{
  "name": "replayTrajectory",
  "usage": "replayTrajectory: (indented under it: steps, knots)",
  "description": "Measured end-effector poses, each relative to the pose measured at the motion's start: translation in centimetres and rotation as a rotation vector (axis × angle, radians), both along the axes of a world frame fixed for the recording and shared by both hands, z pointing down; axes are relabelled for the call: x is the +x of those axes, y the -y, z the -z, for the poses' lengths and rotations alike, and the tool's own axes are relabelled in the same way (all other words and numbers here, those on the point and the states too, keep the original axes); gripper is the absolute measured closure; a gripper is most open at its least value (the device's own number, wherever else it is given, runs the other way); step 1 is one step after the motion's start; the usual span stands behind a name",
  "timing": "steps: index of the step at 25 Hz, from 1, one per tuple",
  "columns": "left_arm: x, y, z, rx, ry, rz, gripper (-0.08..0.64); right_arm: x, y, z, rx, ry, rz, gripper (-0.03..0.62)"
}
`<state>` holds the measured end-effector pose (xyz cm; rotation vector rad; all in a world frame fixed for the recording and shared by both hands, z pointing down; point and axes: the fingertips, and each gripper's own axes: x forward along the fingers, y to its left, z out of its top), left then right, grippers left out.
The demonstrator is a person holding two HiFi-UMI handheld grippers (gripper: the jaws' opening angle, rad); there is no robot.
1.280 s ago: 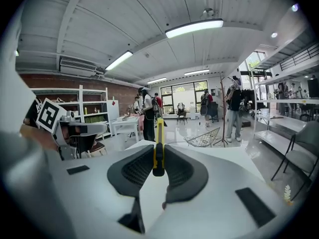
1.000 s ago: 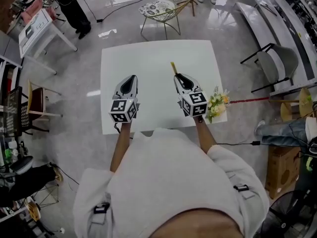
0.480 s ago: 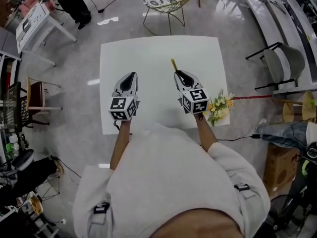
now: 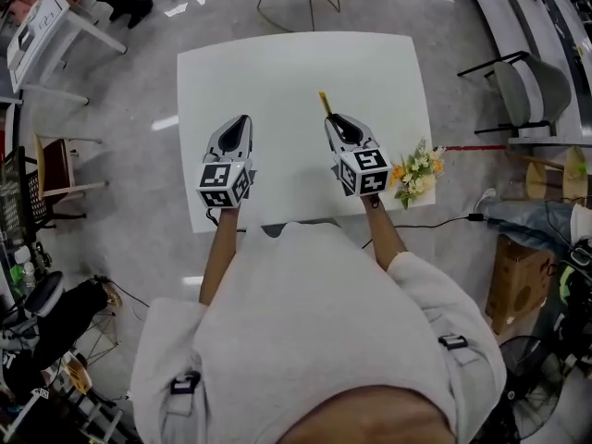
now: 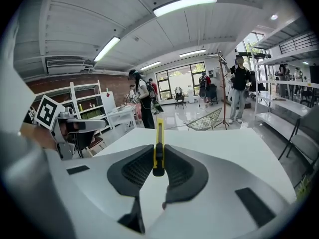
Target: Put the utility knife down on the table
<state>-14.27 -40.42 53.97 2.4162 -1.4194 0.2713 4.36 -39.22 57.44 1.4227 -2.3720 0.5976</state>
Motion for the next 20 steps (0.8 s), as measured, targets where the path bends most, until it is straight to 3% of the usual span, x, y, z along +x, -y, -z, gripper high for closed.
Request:
replayTrajectory:
  steps: [20]
  knots:
    - [-0.5,-3.4,-6.6,-0.168,-0.019,-0.009,0.538,-1.1,-5.3,-7.9,-0.215,-0.029,0.004,0.509]
